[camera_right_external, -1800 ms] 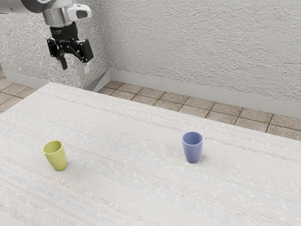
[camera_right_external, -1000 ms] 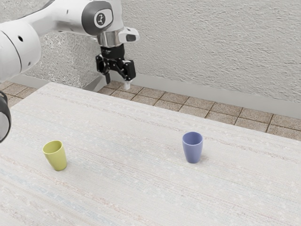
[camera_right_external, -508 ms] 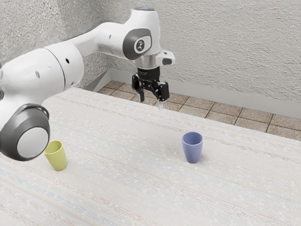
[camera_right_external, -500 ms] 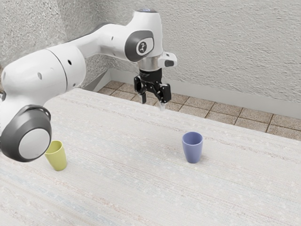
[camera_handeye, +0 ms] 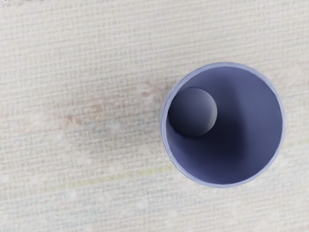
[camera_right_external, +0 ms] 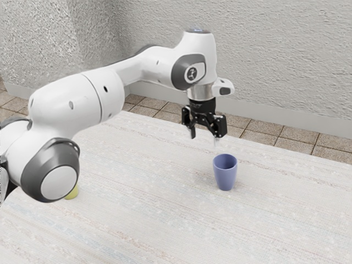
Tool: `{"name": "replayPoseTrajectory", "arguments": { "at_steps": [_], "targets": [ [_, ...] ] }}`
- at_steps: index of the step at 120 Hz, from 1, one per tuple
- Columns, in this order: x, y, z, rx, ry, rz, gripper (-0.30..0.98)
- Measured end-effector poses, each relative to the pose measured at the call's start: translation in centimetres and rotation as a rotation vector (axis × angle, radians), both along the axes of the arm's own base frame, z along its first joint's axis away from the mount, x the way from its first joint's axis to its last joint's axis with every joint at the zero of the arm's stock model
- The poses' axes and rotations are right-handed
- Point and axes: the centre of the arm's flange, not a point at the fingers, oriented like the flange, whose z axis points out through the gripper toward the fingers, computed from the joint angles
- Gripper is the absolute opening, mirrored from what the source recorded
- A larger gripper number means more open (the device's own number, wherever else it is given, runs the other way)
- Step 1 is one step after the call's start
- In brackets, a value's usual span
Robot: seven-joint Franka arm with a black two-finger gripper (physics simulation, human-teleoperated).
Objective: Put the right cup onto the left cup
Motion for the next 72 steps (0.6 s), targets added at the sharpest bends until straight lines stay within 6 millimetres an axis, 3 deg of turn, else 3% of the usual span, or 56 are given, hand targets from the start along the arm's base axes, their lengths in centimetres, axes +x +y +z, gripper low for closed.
{"name": "replayPoseTrajectory", "arguments": {
  "at_steps": [72],
  "targets": [
    [2.9,-0.5,-5.3,0.005,-0.002,0.160,0.66]
  ]
}}
